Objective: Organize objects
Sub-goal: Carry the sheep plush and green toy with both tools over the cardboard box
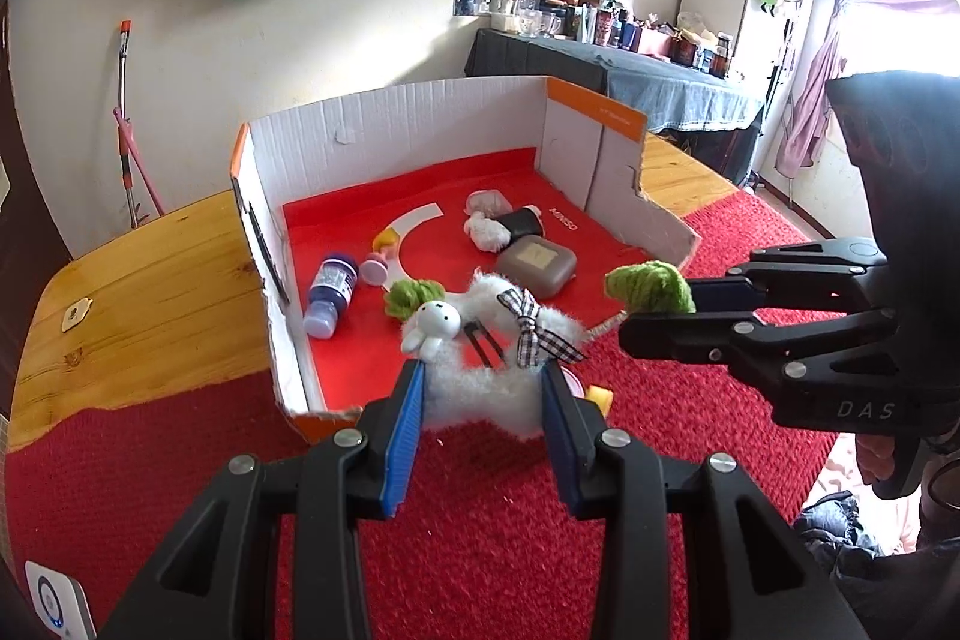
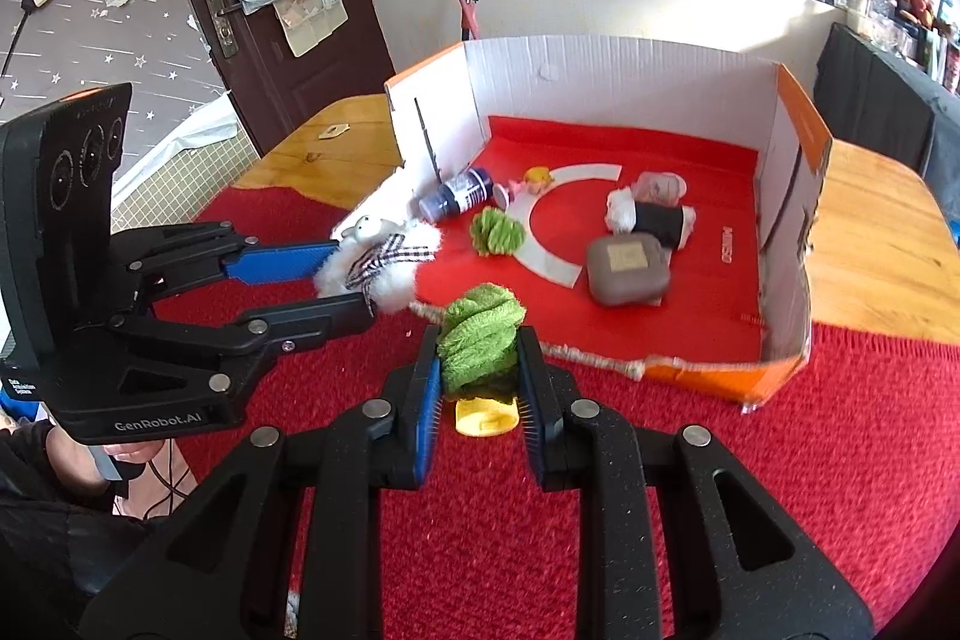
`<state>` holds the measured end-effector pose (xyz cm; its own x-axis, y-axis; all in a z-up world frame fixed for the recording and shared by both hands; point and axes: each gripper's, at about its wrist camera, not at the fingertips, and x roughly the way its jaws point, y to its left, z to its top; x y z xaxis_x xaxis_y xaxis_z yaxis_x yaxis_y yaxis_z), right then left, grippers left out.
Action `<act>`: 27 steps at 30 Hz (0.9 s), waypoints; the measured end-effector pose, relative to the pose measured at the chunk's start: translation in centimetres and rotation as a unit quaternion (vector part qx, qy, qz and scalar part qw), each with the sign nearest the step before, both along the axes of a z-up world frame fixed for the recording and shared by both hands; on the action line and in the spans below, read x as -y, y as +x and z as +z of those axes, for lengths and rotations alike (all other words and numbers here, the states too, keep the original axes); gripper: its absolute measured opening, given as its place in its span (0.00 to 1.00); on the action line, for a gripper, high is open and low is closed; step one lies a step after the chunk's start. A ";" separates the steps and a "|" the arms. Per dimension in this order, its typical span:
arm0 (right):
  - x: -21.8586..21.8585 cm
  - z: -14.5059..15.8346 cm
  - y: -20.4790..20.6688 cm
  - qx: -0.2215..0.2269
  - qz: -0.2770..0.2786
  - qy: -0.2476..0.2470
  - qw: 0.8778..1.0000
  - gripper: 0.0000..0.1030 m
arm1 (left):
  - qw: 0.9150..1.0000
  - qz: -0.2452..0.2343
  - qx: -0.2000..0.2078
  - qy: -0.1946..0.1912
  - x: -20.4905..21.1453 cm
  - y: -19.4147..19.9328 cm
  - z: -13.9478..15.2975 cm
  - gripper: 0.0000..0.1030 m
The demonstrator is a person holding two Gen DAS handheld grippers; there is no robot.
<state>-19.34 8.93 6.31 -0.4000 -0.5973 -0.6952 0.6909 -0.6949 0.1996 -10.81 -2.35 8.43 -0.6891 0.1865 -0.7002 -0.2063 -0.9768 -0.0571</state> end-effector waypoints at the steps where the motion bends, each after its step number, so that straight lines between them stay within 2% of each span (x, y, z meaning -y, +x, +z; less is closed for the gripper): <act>1: 0.1 0.1 -0.3 0.001 0.000 0.000 1.000 0.21 | 1.000 0.000 0.002 0.000 0.0 -0.3 0.0 0.38; 11: 0.8 0.3 -3.0 0.016 0.000 0.008 1.000 0.21 | 1.000 0.003 0.022 0.005 0.6 -3.0 -0.2 0.38; 27: 1.6 -2.4 -6.5 0.065 -0.004 0.024 0.998 0.21 | 0.997 -0.005 0.074 -0.002 0.8 -5.5 -2.5 0.38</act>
